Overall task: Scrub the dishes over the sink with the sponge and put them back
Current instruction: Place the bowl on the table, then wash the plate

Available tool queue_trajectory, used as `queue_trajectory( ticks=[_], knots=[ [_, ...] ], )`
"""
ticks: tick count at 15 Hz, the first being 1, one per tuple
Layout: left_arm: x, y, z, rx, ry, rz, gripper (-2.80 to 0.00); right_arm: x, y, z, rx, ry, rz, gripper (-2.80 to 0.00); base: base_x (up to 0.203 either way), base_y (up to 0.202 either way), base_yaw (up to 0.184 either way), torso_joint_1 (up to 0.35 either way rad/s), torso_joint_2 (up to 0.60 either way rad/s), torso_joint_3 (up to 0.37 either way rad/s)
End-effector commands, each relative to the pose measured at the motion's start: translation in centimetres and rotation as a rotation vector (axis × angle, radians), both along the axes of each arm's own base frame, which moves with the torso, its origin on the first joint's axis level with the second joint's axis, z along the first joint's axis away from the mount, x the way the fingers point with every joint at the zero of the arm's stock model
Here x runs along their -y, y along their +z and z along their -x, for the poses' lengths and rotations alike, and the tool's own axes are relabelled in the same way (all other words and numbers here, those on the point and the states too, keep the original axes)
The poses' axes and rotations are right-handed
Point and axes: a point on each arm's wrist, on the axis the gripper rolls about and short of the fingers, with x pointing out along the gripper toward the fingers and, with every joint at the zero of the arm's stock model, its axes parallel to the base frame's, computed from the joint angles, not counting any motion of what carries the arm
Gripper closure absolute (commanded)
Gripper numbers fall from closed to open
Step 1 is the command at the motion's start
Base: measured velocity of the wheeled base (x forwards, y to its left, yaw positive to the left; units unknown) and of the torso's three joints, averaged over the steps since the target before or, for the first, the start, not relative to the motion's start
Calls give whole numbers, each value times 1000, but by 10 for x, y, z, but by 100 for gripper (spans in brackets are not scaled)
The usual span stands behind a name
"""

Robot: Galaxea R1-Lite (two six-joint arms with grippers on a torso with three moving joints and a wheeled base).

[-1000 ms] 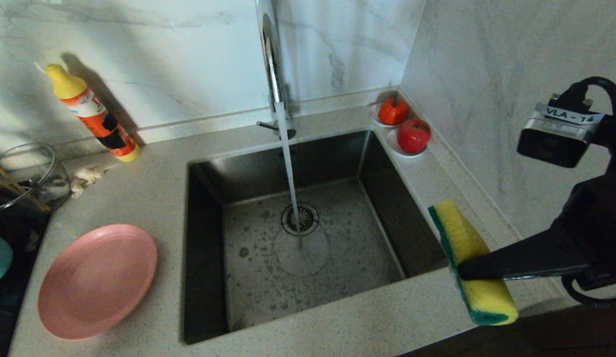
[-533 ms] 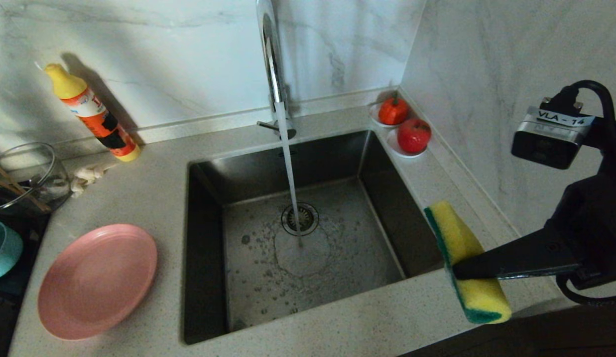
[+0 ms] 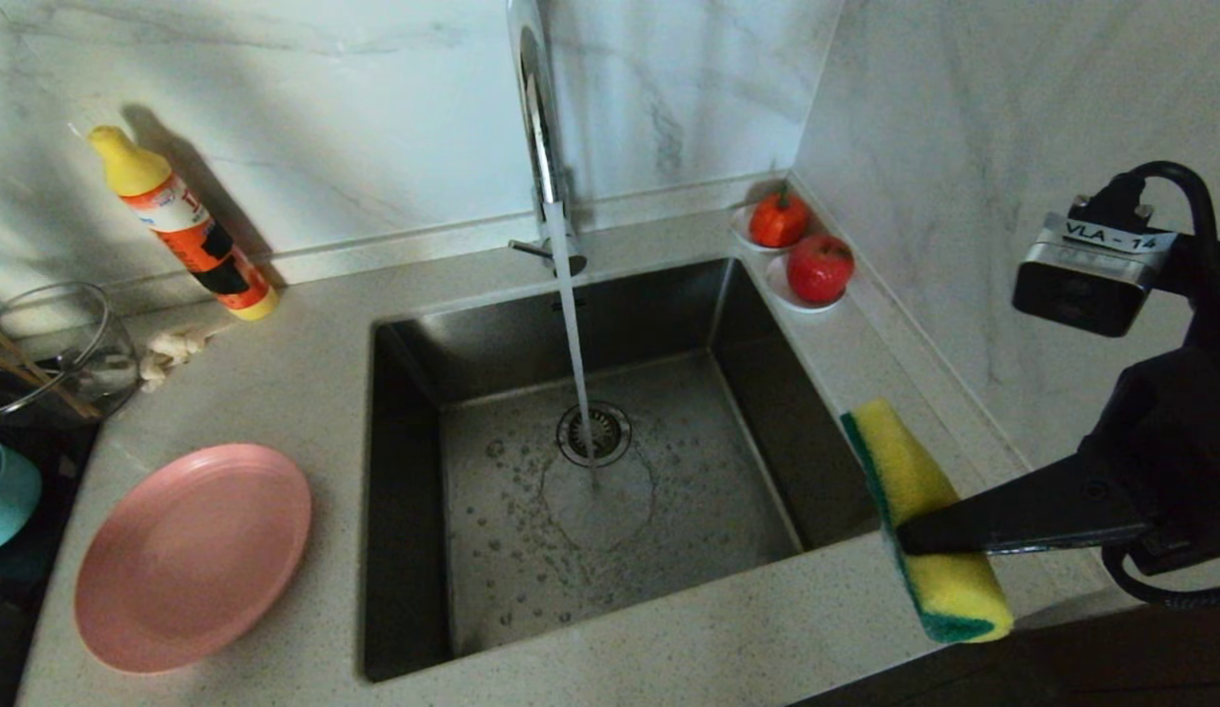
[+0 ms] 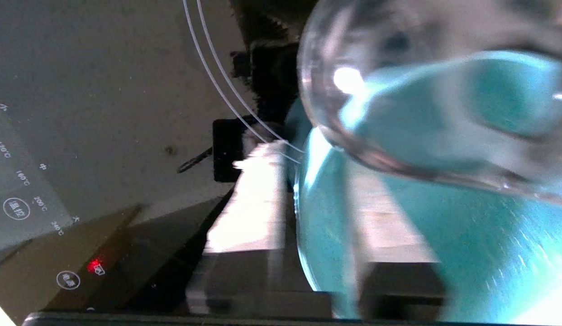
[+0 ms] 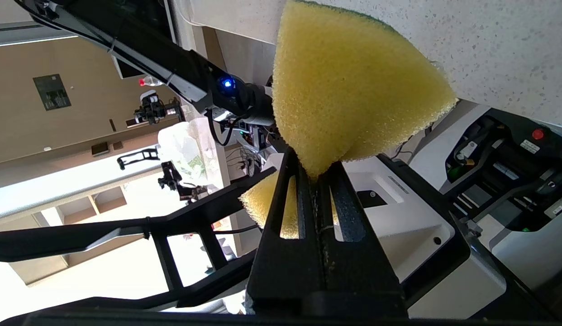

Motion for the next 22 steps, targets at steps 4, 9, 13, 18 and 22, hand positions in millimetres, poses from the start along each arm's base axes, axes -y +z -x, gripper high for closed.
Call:
queue_trajectory(
  ticks=[4, 9, 13, 18, 22],
  knots=[
    [8, 25, 7, 47, 3, -48, -280, 0, 0, 1, -7, 3, -1, 0, 0, 0, 0, 0, 0, 0],
    [42, 86, 32, 173, -77, -81, -280, -1, -1, -1, -9, 3, 1, 0, 0, 0, 0, 0, 0, 0],
    [73, 117, 45, 208, -170, -63, 0, -1, -1, -1, -11, 4, 2, 0, 0, 0, 0, 0, 0, 0],
    [120, 118, 53, 185, -395, 24, 0, -1, -2, -1, -14, 1, 3, 0, 0, 0, 0, 0, 0, 0],
    [129, 78, 46, 65, -467, 96, 0, 1, -1, 2, -14, 0, 1, 0, 0, 0, 0, 0, 0, 0]
  ],
)
